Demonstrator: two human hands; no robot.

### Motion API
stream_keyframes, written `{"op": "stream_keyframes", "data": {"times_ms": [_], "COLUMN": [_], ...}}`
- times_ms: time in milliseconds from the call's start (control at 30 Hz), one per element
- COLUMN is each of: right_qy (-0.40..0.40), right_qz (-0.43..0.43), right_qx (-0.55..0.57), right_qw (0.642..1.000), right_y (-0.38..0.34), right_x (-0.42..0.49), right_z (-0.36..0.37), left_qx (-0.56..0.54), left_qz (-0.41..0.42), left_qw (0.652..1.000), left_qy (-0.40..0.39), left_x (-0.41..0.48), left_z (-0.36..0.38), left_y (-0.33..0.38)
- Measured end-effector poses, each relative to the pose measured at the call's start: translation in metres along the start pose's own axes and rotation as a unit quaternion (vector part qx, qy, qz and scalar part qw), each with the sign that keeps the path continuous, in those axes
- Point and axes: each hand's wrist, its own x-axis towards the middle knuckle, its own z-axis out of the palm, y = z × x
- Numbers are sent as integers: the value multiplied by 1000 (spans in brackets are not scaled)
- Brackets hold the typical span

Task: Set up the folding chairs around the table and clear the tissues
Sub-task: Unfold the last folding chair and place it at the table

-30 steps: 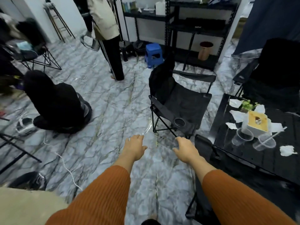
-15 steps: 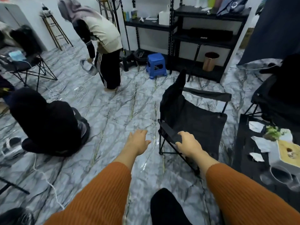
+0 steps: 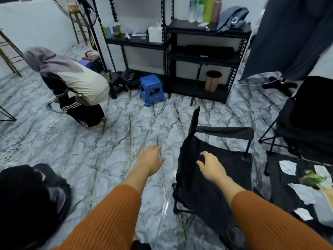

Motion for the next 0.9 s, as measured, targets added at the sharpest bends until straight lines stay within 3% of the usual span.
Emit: {"op": "stream_keyframes", "data": {"times_ms": [367,733,900], "right_qy": [117,212,233], "right_qz": [190,350,404], "right_qx": [123,165,189], "right_qw": [967,897,864], "right_y": [-46,-33,-22], "right_x": [96,130,144], "right_z": [24,29,25], "left_qx": [43,53,66], "left_qz": [234,455,510], "left_qw": [971,885,849], "left_qy": [-37,-78,-120], "left_x": [189,310,349], "left_z": [-58,-52,-44], "left_y": [-10,70,104]}}
